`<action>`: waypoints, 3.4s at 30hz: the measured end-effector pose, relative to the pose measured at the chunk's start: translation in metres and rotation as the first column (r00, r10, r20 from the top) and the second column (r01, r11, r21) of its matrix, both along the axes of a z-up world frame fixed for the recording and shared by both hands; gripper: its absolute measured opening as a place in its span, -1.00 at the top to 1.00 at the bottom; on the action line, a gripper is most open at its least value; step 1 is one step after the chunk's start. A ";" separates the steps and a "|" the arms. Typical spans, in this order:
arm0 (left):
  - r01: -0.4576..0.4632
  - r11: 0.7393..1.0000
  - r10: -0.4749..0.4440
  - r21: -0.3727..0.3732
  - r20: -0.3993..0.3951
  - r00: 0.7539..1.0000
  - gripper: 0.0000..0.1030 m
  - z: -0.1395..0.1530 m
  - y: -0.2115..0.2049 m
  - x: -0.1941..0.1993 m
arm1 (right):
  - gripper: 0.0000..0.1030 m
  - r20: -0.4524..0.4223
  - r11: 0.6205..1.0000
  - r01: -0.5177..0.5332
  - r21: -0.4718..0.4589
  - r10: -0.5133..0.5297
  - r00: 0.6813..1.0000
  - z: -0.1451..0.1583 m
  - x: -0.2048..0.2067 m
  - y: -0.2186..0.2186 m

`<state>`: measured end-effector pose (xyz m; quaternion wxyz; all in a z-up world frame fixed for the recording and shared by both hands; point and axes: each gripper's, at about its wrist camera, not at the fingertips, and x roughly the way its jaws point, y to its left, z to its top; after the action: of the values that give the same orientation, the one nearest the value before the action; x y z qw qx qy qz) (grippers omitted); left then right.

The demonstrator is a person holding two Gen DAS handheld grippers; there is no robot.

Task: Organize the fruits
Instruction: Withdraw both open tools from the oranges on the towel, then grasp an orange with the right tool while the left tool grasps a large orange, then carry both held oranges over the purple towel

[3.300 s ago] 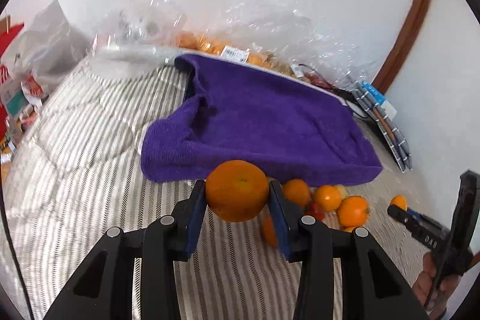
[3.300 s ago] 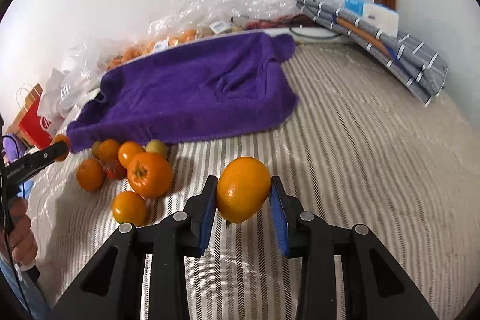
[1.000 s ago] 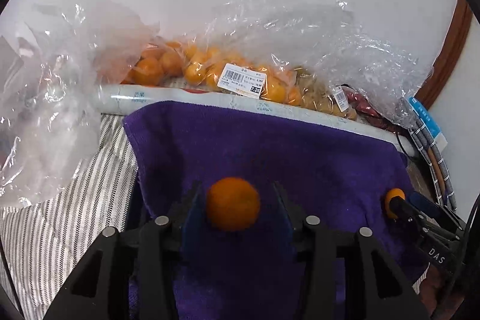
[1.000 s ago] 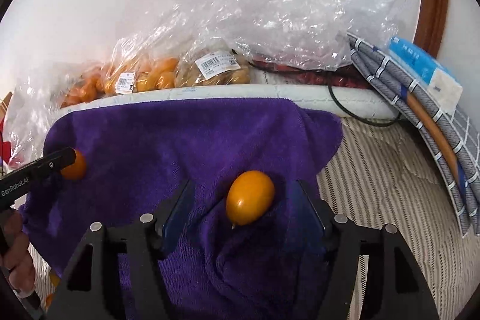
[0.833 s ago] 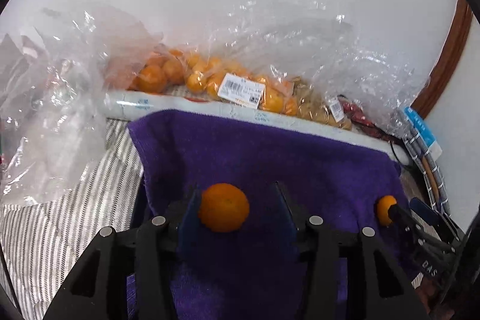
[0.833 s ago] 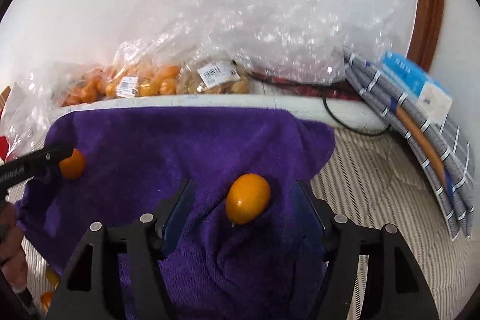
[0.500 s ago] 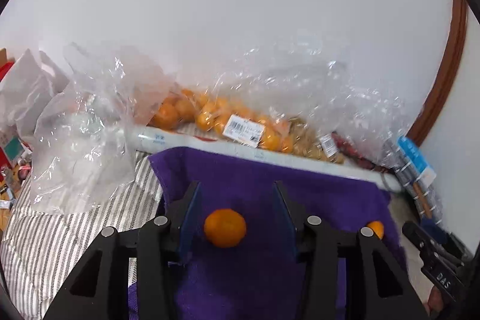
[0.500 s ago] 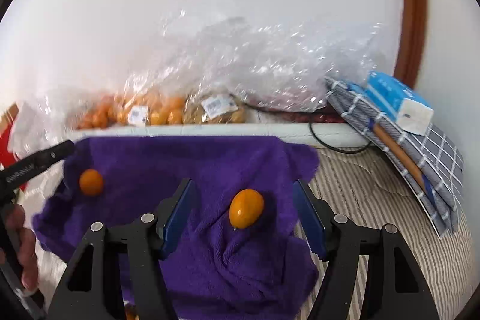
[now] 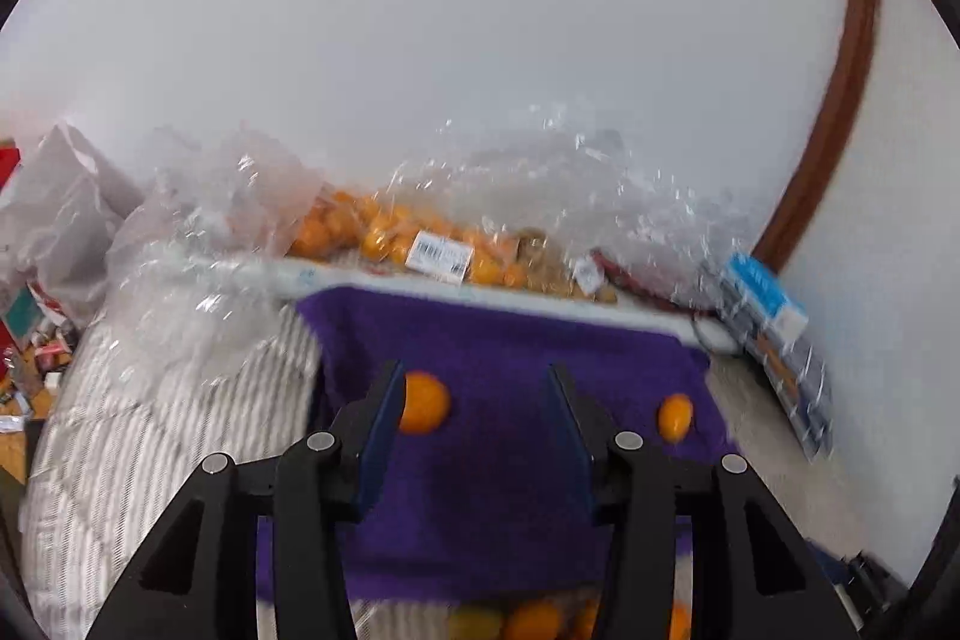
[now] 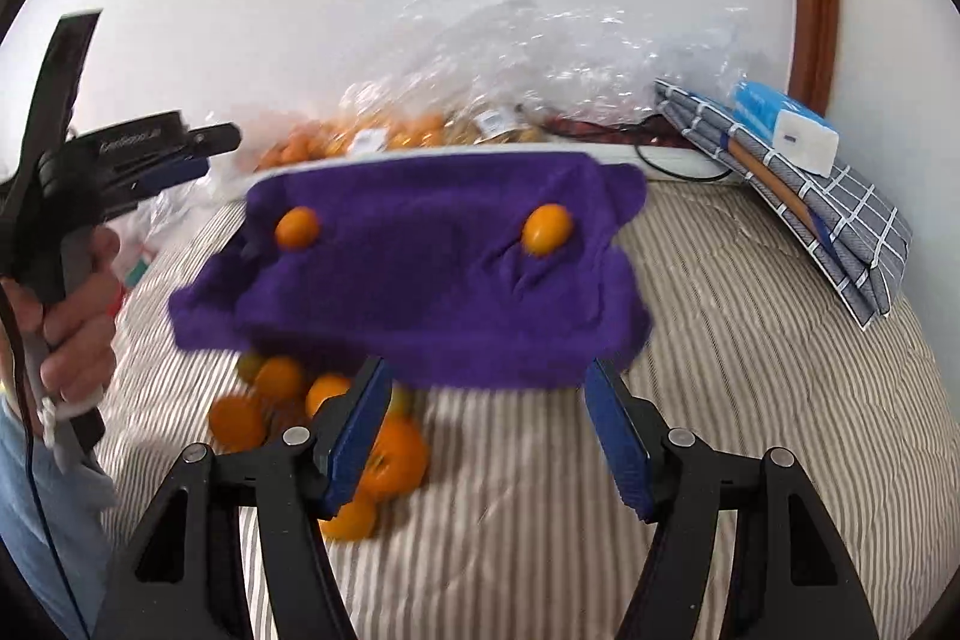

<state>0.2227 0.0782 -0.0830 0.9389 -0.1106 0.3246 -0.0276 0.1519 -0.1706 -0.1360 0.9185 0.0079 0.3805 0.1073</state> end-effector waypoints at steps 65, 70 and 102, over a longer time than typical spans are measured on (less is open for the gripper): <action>0.248 0.968 -0.246 0.028 -0.075 0.966 0.22 -0.087 -0.031 -0.092 | 0.33 0.022 1.000 0.010 0.009 -0.010 1.000 -0.053 -0.051 -0.023; 0.194 0.981 -0.193 0.013 -0.062 0.979 0.22 -0.085 -0.019 -0.091 | 0.33 0.010 0.999 -0.003 0.045 0.003 1.000 -0.054 -0.049 -0.027; 0.146 0.988 -0.146 -0.044 0.009 0.989 0.22 -0.072 -0.007 -0.102 | 0.33 -0.010 0.991 0.072 0.114 -0.071 0.997 -0.034 -0.041 -0.047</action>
<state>0.1210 0.0709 -0.1549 0.9326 -0.1075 0.3284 -0.1039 0.1107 -0.2181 -0.1704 0.9186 0.0745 0.3760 0.0958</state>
